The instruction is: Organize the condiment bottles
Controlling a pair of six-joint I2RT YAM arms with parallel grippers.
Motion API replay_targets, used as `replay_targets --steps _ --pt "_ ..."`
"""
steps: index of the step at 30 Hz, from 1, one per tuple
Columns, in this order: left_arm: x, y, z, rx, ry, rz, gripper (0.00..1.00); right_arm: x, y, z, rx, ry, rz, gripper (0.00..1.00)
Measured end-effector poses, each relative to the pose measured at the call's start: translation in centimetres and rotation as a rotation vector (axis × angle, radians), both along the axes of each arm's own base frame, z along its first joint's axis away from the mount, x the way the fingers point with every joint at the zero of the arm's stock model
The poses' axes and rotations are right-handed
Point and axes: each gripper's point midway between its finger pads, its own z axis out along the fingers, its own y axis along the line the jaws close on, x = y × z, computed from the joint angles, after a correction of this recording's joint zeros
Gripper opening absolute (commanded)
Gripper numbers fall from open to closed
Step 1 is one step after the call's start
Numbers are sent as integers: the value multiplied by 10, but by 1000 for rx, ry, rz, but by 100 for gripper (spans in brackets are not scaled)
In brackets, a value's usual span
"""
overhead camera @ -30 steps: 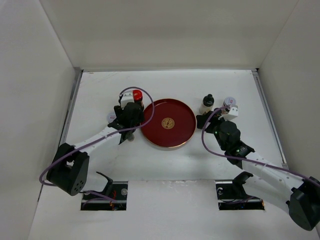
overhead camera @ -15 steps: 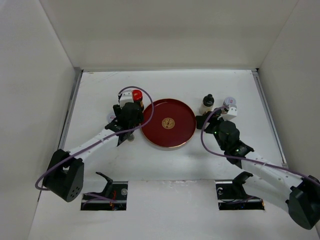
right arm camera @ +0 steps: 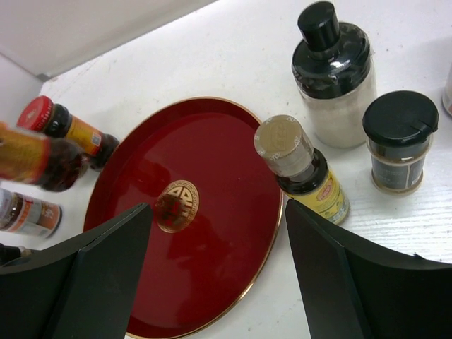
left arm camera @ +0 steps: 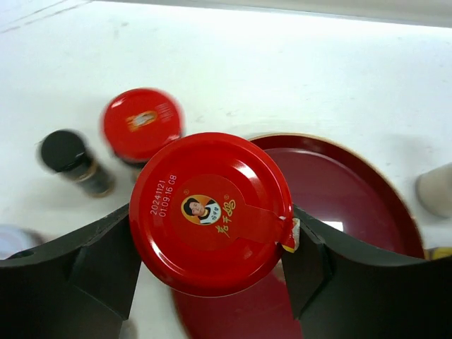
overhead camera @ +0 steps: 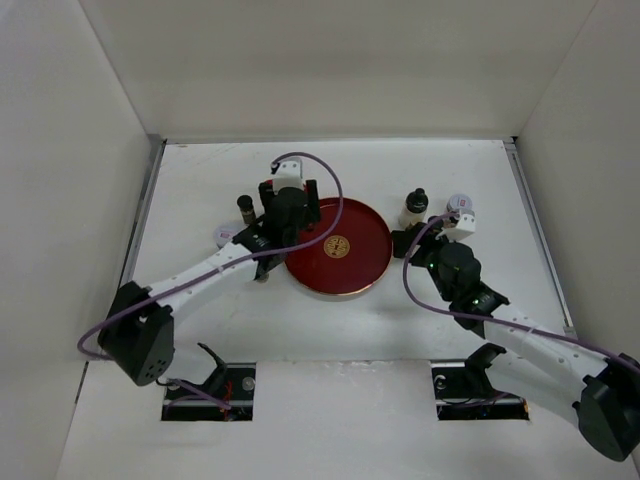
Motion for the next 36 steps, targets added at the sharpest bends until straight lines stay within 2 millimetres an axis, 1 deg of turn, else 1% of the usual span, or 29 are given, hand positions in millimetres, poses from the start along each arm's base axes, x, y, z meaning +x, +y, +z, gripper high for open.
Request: replay_targets --steps 2,4,6,9,13,17,19,22,24,27,29,32,34,36 --pt "10 -20 -2 2 -1 -27 37 -1 -1 6 10 -14 -2 82" --pt "20 -39 -11 10 12 -53 37 -1 -3 11 20 -28 -5 82" --pt "31 -56 -24 17 36 -79 36 -1 -5 14 27 -35 -13 82" --pt "45 -74 -46 31 76 -109 36 1 -9 15 31 -40 -25 82" --pt "61 -91 -69 45 115 -132 36 1 -11 16 33 -42 -32 82" --pt "73 -100 -81 43 130 -144 37 1 -12 19 36 -48 -35 82" --pt "78 -103 -85 38 132 -149 39 1 -14 21 40 -54 -38 82" --pt "85 -106 -84 27 121 -148 48 0 -15 26 50 -67 -39 82" --pt "87 -106 -85 24 117 -147 59 0 -16 28 57 -73 -44 82" --pt "88 -107 -84 21 112 -147 78 0 -17 29 61 -75 -46 82" --pt "90 -109 -79 7 90 -148 87 0 -17 29 61 -74 -46 82" --pt "92 -112 -67 -15 59 -152 94 0 -17 29 61 -74 -46 83" --pt "90 -110 -55 -27 40 -150 95 0 -17 29 61 -74 -46 83" --pt "86 -105 -38 -44 13 -147 95 0 -17 29 61 -74 -46 83"
